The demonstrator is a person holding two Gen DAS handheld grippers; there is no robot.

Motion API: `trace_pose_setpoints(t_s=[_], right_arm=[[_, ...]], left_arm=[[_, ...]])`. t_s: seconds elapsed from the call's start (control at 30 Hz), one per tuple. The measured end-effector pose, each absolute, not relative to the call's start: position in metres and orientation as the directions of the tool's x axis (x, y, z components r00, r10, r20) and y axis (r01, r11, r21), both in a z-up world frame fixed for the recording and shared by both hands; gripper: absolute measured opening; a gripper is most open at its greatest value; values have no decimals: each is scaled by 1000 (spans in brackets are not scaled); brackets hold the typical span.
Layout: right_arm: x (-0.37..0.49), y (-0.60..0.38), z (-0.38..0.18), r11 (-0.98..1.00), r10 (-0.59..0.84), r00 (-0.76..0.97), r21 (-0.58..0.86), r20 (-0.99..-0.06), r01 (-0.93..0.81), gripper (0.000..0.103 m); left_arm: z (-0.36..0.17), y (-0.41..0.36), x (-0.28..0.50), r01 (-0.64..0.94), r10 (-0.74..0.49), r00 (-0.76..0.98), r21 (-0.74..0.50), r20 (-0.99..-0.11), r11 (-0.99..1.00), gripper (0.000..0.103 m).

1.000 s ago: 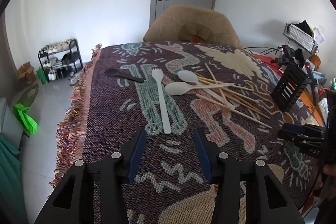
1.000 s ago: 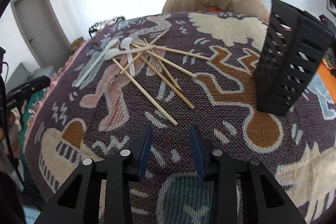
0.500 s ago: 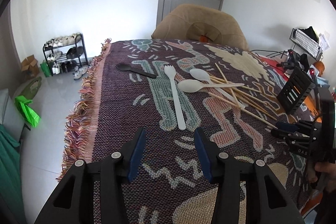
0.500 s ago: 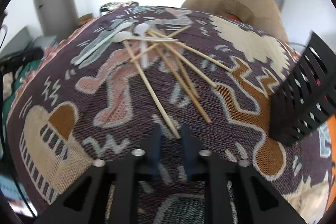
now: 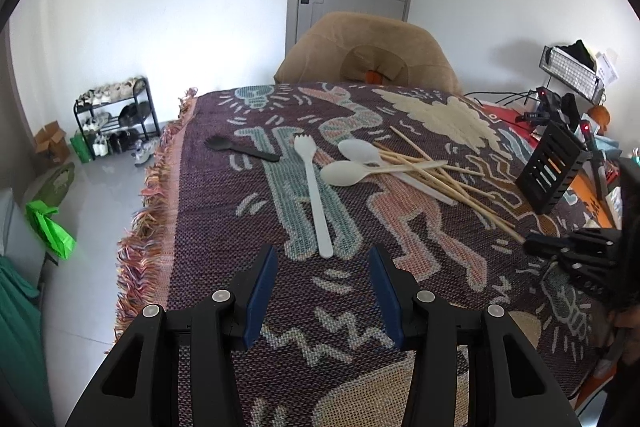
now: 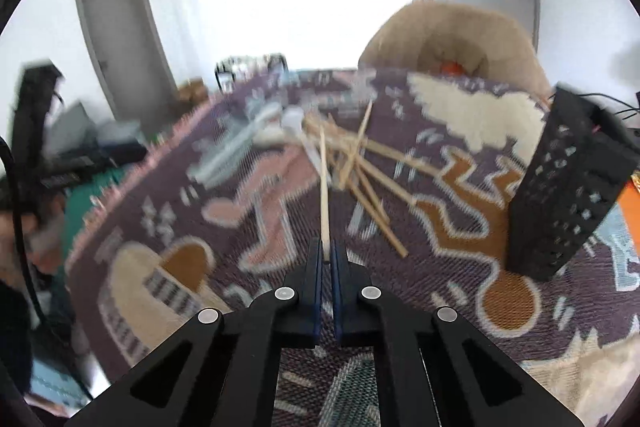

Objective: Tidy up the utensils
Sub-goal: 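Move the left gripper toward the white spork and lower it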

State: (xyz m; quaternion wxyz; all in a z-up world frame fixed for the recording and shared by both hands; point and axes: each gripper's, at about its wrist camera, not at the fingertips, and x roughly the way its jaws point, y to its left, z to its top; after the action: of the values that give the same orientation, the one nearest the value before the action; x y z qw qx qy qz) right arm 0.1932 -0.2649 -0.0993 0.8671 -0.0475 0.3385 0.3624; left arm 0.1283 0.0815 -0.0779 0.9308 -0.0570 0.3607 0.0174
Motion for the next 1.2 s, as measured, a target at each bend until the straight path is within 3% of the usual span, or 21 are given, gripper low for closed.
trace_pose_setpoints(t_s=[0.23,0.63,0.7,0.9,1.2], right_arm=[[192,-293,-65,745,641,583,223,-500,-628,6],[204,-315,-38,771,635,663,268,-396,-578,6],[205,-317,-34,777,629,679,268,-378,-570,6],[209,-326,-28,783,621,702,281,-347,-554,6],[216,-333,-25,795,606,718,281,-342,-538,6]], left_arm=[[-69,78,143,-54,-17,746,-85,-666,995,49],[-61,78,189,-33,-22,730,-68,-683,997,49],[-61,81,199,-37,-16,723,-62,-690,997,44],[-68,91,237,-41,-20,674,-65,-739,997,39],[-91,99,303,-69,-30,529,-77,-848,995,38]])
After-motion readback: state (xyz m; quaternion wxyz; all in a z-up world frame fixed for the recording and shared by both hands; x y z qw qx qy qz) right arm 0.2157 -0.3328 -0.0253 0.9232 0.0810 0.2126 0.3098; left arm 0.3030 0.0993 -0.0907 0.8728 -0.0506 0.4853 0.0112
